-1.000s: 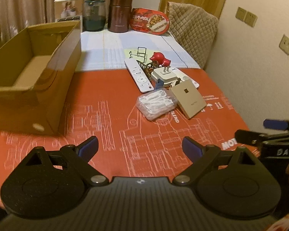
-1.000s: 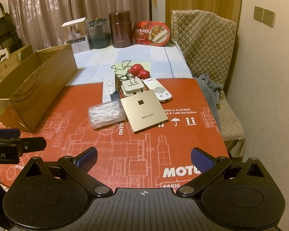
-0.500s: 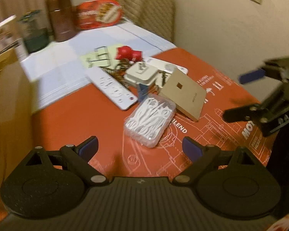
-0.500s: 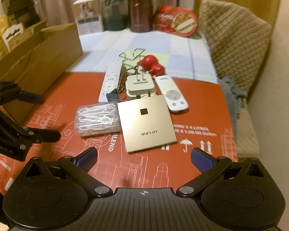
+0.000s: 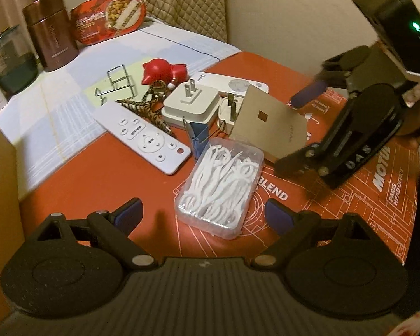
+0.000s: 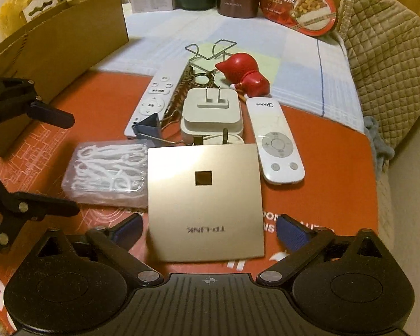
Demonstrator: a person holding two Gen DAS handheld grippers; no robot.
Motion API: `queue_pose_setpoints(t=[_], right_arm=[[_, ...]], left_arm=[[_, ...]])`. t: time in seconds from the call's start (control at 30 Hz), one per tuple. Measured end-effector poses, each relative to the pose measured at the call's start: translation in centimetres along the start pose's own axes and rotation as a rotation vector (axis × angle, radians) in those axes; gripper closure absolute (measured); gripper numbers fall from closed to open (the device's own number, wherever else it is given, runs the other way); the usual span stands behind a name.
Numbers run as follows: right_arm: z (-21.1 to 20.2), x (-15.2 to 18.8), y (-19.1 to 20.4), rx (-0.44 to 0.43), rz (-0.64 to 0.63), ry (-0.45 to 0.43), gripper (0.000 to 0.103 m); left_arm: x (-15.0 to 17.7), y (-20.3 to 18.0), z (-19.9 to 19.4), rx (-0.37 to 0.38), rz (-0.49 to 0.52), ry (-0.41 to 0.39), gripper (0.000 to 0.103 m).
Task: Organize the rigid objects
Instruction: 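Move the left tool to the clear floss-pick box while the right tool reaches the gold TP-LINK box, then close the left tool on the floss-pick box while the right tool grasps the TP-LINK box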
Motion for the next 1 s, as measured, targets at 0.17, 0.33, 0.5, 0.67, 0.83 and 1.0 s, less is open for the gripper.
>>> queue_pose_setpoints(t=[0.17,0.33,0.5,0.67,0.83,1.0], right_arm=[[0.2,-0.3,-0.1,-0.018,0.002,-0.013,0.02],[-0.7,0.5,0.0,-0.002,0.052,-0.029,0.02],[-2.2,1.8,0.1,0.022,0.148,-0.045,0.02],[-3.5,3.0,0.2,0.01,0.25,-0.067,0.02],[-4.7,4.1,1.4,0.019,0.284,-0.09,0.02],[-5.9,5.5,2.4,0.022,0.323,-0.099,0.02]], left_arm=[[-0.5,0.1,0.8,0.003,0.027,-0.005,0.014],[-1.3,-0.1,1.5,0.0,0.068,-0.012,0.019],[-2.3,-0.7,2.4,0.009,0.112,-0.01,0.031],[-2.4,-1.7,2.8,0.001,0.122,0.015,0.049],[-0.8,-1.6,1.9,0.005,-0.024,0.041,0.051],[1.6,-1.8,-0.6,0.012,-0.149,0.029,0.051]])
Point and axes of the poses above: each gripper's, at about its wrist camera, not at the fingertips, and z roughly the way its jaws point, y to its left, x to its underside, the point moved 2 cm from there along z, roughly the way its jaws point, and after that the axes turned 12 degrees about y, right-handed, at the moved point
